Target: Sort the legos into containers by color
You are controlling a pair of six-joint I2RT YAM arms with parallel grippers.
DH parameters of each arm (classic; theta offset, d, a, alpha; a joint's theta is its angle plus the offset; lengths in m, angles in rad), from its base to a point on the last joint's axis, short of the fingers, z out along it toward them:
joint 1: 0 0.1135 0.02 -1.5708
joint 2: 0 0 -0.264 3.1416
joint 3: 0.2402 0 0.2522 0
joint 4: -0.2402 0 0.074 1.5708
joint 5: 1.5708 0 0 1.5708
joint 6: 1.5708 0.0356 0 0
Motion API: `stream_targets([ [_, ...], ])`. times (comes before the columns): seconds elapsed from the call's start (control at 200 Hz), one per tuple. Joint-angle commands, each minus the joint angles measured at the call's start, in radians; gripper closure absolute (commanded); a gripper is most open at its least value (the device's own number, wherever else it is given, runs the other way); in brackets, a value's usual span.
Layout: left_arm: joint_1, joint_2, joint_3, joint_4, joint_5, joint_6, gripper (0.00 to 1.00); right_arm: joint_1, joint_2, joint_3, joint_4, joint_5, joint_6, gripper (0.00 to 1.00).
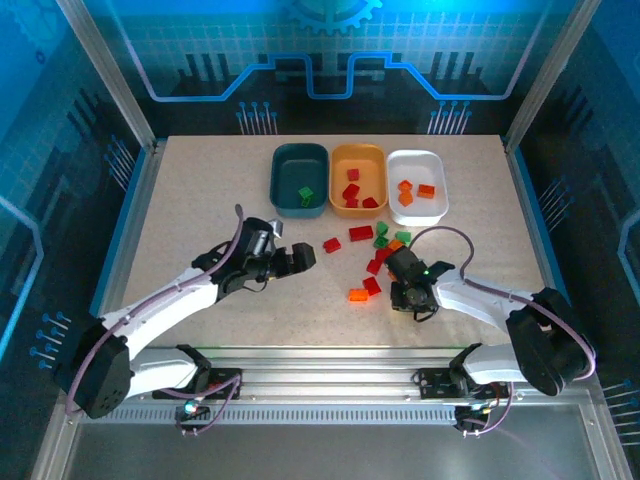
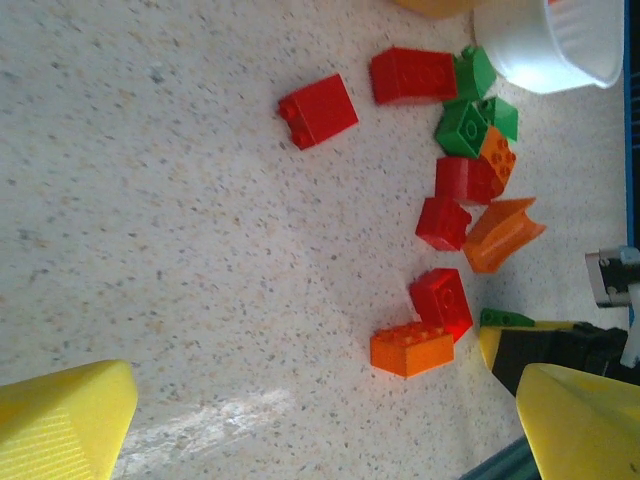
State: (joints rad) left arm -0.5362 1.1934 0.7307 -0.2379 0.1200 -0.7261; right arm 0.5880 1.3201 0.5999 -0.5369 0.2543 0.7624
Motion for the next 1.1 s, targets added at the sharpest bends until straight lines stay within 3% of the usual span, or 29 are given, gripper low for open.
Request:
stream_targets([
  [0.0, 0.051, -0.047, -0.009, -0.054, 0.000, 0.021, 0.01, 0.004, -0.075, 0.031, 0.003, 0.034, -0.017, 0.69],
  [0.135, 0.156, -0.090, -0.032, -0.065, 0.011, -0.009, 0.01, 0.025, -0.147, 0.106, -0.081, 0.077, -0.046, 0.70],
  [0.235, 0.240, -0.095, -0.057, -0.060, 0.028, -0.045, 0.01, 0.051, -0.124, 0.193, -0.047, 0.047, -0.080, 0.70],
  [0.37, 0.374, -0.080, -0.102, 0.020, 0.145, -0.103, 0.01, 0.096, 0.078, 0.417, 0.062, 0.006, -0.170, 0.69],
  [0.49, 0.468, -0.053, -0.170, 0.196, 0.304, -0.212, 0.01, 0.098, 0.311, 0.653, 0.147, -0.013, -0.256, 0.69],
  [0.605, 0.472, -0.031, -0.175, 0.235, 0.379, -0.221, 0.01, 0.093, 0.531, 0.913, 0.116, -0.015, -0.319, 0.69],
  [0.795, 0.469, -0.076, -0.188, 0.200, 0.393, -0.185, 0.01, 0.068, 0.855, 1.310, -0.029, -0.052, -0.351, 0.67],
  [0.96, 0.445, -0.080, -0.178, 0.185, 0.422, -0.150, 0.01, 0.051, 1.029, 1.537, -0.101, -0.104, -0.351, 0.64],
  [1.096, 0.415, -0.071, -0.148, 0.156, 0.421, -0.130, 0.01, 0.035, 1.141, 1.755, -0.233, -0.115, -0.348, 0.46],
])
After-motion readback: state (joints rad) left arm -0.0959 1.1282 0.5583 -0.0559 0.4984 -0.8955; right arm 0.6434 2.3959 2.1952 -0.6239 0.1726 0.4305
